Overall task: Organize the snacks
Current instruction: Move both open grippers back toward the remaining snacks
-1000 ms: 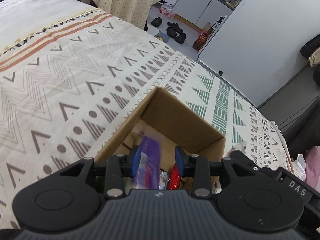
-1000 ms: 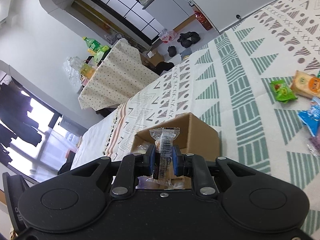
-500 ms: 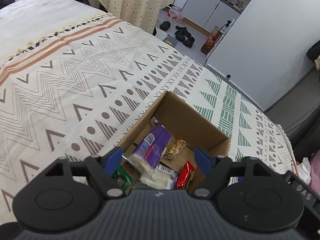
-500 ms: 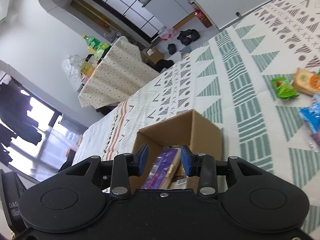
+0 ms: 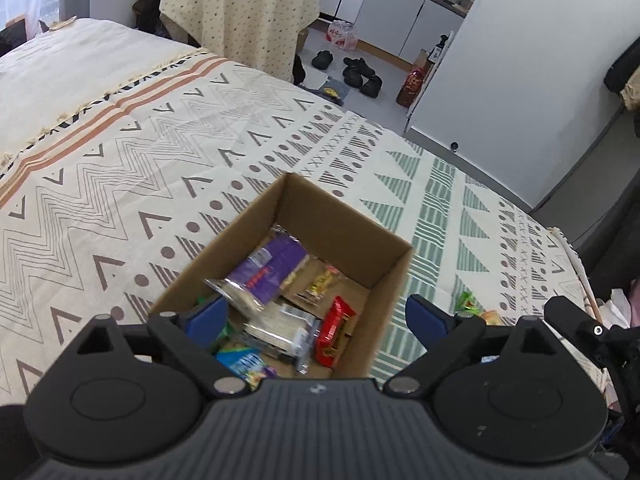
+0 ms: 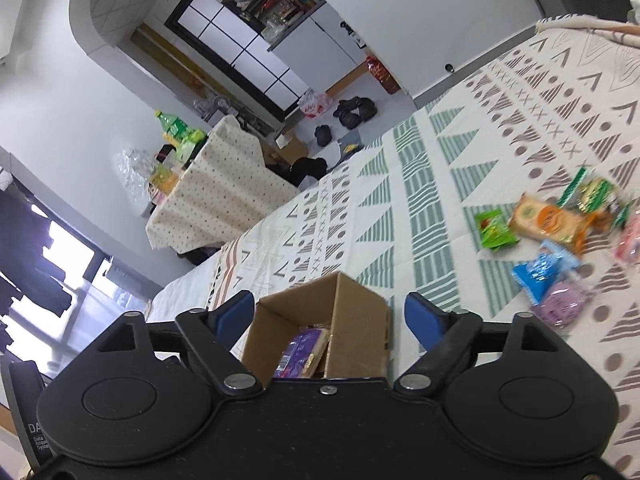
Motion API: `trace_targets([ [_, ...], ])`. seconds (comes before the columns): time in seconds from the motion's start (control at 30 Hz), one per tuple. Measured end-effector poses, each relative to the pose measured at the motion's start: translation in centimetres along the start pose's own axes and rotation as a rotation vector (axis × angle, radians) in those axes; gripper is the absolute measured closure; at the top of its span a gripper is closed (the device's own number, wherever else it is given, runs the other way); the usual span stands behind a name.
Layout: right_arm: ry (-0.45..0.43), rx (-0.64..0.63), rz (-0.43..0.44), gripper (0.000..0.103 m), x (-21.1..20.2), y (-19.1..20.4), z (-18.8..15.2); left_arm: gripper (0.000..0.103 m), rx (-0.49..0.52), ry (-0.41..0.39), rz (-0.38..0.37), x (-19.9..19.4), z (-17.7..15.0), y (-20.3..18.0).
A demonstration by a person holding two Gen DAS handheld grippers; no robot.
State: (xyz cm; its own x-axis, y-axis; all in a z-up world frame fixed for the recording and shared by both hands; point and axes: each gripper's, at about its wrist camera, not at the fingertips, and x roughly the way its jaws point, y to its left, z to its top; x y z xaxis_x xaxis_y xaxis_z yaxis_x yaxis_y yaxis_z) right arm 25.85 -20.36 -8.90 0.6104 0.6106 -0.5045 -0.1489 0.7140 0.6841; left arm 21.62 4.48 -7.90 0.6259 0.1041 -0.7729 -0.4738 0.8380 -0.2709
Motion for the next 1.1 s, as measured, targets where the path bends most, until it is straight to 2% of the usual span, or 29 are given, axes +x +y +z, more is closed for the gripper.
trace_targets([
  [0.13, -0.011, 0.016, -0.016, 0.014, -1.5, -1.2, 0.7, 0.0, -0.001, -0.008, -0.002, -0.8, -0.8, -1.4],
  [0.23, -0.028, 0.026, -0.016, 0.008, -2.7, -2.0, 1.1, 0.0, 0.016, -0.02, -0.004, -1.4, -1.4, -2.6],
  [0.47, -0.037, 0.069, -0.024, 0.007, -4.7, -4.1, 1.8, 0.0, 0.05, -0.049, -0.021, -3.0, -2.5, -5.2],
  [0.6, -0.036, 0.068, -0.02, 0.0, -5.8, -4.6, 1.9, 0.0, 0.063, -0.059, -0.028, -3.6, -3.1, -6.5],
  [0.87, -0.051, 0.104, -0.035, 0.0, -7.7, -6.2, 2.4, 0.0, 0.078, -0.043, -0.054, -4.1, -4.6, -8.0],
  [1.0, -0.058, 0.115, -0.11, 0.0, -8.2, -7.6, 2.4, 0.0, 0.09, -0.044, -0.064, -4.0, -5.3, -8.9],
  [1.1, -0.049, 0.136, -0.124, 0.0, -8.5, -8.8, 2.3, 0.0, 0.091, -0.037, -0.061, -3.6, -5.8, -9.6],
])
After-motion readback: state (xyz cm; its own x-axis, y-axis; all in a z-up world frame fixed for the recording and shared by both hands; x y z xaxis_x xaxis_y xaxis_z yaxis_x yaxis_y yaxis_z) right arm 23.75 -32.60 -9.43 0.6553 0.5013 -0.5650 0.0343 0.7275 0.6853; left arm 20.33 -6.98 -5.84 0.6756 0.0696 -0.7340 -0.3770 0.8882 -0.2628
